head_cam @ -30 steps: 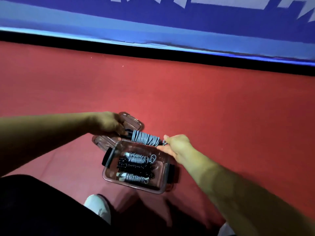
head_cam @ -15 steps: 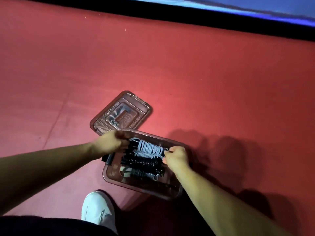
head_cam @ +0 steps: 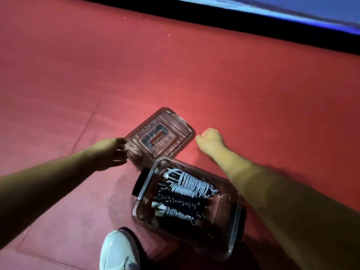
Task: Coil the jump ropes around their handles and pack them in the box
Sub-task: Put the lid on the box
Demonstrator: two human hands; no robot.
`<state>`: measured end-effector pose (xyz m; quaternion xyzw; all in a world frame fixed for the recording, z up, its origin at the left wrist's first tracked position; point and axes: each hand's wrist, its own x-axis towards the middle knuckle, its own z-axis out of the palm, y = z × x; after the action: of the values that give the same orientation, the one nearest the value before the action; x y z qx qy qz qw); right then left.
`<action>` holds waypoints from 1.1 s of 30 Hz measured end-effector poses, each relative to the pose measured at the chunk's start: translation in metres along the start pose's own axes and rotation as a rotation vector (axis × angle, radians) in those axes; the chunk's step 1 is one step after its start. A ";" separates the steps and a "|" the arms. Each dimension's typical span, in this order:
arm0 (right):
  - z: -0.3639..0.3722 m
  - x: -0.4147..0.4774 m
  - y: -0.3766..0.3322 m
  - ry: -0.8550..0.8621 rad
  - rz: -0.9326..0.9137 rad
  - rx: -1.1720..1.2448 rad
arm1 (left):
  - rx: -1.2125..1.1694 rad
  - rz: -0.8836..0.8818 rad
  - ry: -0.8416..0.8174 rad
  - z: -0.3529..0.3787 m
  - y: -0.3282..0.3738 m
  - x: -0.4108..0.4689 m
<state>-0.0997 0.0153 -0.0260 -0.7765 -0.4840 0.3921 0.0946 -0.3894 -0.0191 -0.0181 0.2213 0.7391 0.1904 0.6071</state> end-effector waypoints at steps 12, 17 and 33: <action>0.070 0.098 -0.025 -0.133 0.021 -0.159 | -0.029 -0.133 -0.008 0.016 -0.034 0.052; 0.077 0.110 -0.014 -0.011 -0.015 -0.208 | -0.057 -0.108 -0.043 0.015 -0.042 0.068; -0.021 0.026 0.024 0.239 0.018 0.773 | -0.425 0.444 -0.050 0.020 0.042 0.011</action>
<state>-0.0627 0.0291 -0.0383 -0.7281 -0.2798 0.4531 0.4316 -0.3673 0.0222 -0.0082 0.2499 0.6010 0.4632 0.6015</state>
